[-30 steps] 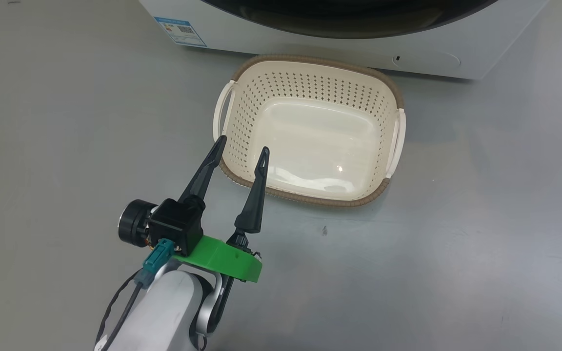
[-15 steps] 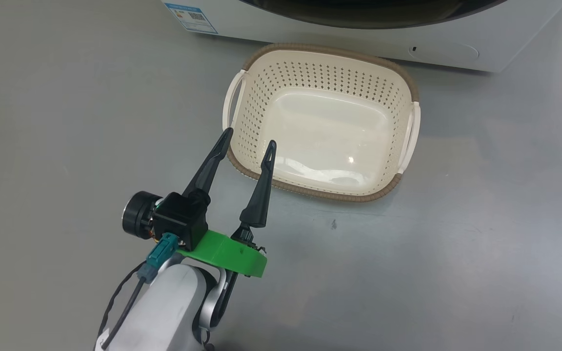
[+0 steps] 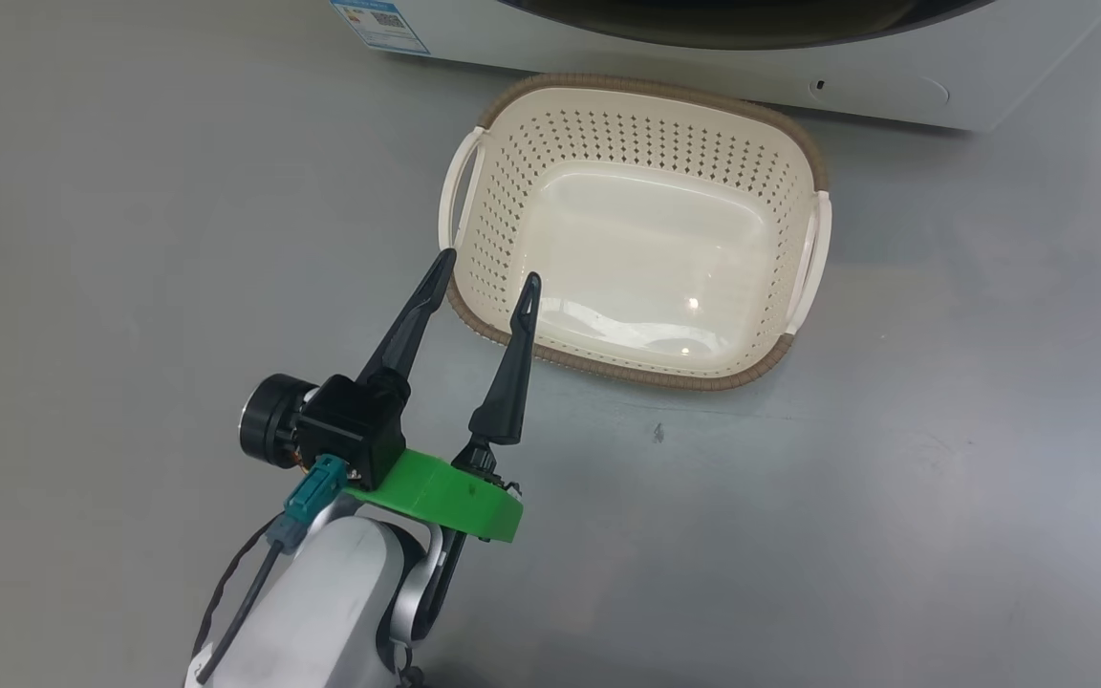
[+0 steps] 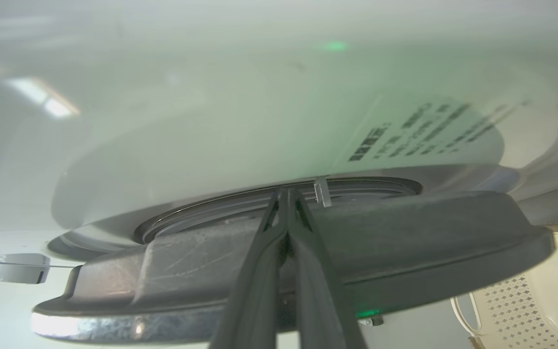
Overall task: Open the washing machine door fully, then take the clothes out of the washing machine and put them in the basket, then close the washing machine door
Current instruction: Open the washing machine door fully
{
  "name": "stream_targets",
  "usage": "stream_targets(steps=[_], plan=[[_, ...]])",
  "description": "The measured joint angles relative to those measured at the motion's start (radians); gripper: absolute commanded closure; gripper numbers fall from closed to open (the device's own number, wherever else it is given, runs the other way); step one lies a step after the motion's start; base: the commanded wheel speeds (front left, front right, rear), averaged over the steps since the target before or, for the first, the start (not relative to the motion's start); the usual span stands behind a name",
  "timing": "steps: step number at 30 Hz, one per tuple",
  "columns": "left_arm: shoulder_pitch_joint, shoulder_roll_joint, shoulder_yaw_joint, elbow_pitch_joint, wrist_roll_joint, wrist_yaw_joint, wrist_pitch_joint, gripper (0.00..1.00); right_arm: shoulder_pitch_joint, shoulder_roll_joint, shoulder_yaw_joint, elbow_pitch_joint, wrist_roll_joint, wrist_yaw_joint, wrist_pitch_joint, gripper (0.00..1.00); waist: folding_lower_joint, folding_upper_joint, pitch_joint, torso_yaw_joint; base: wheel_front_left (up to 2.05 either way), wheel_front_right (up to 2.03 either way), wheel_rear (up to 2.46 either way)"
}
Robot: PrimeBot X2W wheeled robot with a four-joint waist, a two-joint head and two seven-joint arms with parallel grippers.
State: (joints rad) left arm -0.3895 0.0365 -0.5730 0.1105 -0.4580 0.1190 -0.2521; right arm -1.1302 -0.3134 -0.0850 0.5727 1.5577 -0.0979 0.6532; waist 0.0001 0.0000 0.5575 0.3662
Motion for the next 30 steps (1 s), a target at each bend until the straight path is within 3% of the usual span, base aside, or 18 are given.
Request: stream_targets(steps=[30], plan=[[-0.005,-0.001,0.026,0.032,0.013,0.000,0.000,0.00,0.055,0.006,0.036,0.066,0.081,0.053,0.225,1.00,0.0000,0.0000,-0.034,-0.046,0.00,0.00,0.00]])
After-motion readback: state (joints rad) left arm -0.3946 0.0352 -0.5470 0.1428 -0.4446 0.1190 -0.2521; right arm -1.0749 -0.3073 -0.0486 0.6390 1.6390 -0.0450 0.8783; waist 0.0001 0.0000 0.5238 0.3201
